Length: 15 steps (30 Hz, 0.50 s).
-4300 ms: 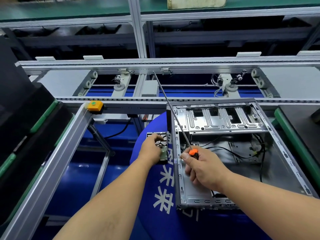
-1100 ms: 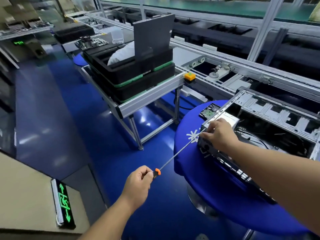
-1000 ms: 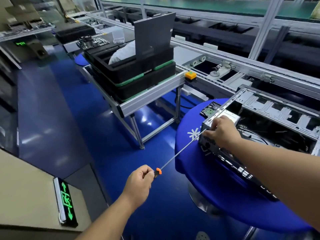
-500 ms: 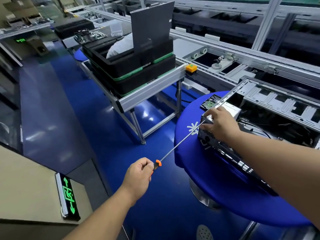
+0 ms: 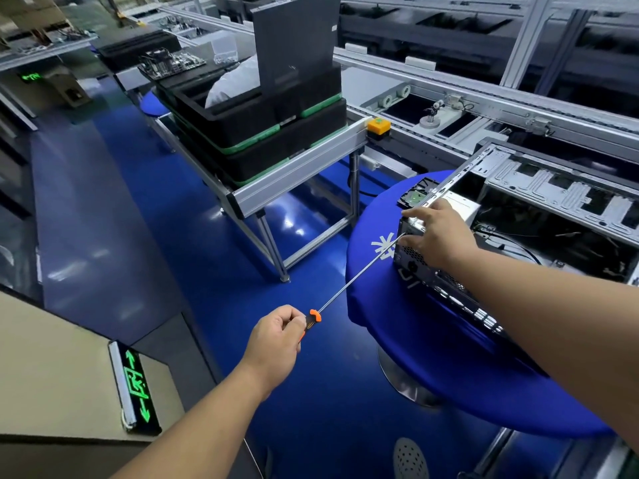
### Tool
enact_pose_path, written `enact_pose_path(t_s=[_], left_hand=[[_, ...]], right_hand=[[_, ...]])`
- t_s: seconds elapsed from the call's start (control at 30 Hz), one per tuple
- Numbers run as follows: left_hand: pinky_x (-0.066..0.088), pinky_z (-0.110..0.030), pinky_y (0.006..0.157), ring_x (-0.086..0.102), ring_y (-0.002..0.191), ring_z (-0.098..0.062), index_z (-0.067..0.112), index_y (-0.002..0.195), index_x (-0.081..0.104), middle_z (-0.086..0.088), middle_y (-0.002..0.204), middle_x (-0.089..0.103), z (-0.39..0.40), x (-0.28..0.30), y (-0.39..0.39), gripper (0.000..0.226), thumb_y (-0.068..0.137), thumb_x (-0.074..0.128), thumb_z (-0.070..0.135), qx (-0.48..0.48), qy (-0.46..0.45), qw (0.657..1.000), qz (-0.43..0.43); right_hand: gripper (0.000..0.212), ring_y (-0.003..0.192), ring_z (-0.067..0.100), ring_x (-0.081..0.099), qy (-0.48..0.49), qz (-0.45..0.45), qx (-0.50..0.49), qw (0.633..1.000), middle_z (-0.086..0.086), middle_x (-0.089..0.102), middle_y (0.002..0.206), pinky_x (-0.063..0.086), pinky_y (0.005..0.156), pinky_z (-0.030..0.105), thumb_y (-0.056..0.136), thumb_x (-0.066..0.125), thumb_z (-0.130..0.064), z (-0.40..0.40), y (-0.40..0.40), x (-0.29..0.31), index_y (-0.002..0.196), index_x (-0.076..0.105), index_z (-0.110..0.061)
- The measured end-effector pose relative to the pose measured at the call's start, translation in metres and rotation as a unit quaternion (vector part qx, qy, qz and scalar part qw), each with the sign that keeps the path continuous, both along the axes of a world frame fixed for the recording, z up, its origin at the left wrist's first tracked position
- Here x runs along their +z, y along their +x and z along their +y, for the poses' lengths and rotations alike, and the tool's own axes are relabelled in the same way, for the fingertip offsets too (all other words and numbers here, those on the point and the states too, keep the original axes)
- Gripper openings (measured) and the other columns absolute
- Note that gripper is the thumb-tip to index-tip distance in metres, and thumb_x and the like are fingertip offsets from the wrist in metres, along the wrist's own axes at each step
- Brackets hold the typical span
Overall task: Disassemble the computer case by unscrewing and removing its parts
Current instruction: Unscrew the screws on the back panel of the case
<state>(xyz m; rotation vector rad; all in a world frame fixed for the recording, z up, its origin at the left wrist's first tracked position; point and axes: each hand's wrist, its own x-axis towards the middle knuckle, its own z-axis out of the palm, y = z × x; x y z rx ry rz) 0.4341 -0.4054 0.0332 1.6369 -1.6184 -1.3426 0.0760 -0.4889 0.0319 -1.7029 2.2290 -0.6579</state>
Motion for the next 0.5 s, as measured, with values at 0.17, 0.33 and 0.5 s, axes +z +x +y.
enact_pose_path(t_s=[0.17, 0.33, 0.5], left_hand=[[0.033, -0.022, 0.046, 0.036, 0.052, -0.009, 0.011, 0.088, 0.068, 0.003, 0.060, 0.049, 0.0001, -0.0009, 0.0033, 0.027, 0.105, 0.051, 0.022, 0.000, -0.004, 1.000, -0.008], [0.033, -0.022, 0.046, 0.036, 0.052, -0.009, 0.011, 0.089, 0.069, 0.002, 0.060, 0.048, -0.0001, -0.0013, 0.0037, 0.027, 0.106, 0.051, 0.023, -0.002, -0.004, 1.000, -0.001], [0.033, -0.022, 0.046, 0.036, 0.053, -0.010, 0.012, 0.088, 0.070, 0.001, 0.061, 0.049, -0.0014, -0.0013, 0.0025, 0.028, 0.106, 0.051, 0.024, -0.008, -0.010, 1.000, 0.000]], right_hand=[[0.060, 0.101, 0.017, 0.051, -0.011, 0.001, 0.001, 1.000, -0.007, 0.041, 0.113, 0.042, 0.088, 0.030, 0.079, 0.084, -0.049, -0.0005, -0.0006, -0.0023, 0.134, 0.064, -0.037], [0.059, 0.097, 0.017, 0.052, -0.017, 0.006, -0.005, 1.000, -0.008, 0.041, 0.111, 0.041, 0.085, 0.029, 0.078, 0.085, -0.047, -0.0007, -0.0001, -0.0034, 0.133, 0.066, -0.036], [0.060, 0.099, 0.017, 0.053, -0.013, 0.000, -0.007, 1.000, -0.007, 0.042, 0.112, 0.041, 0.086, 0.030, 0.079, 0.086, -0.043, -0.0019, -0.0005, -0.0045, 0.134, 0.066, -0.033]])
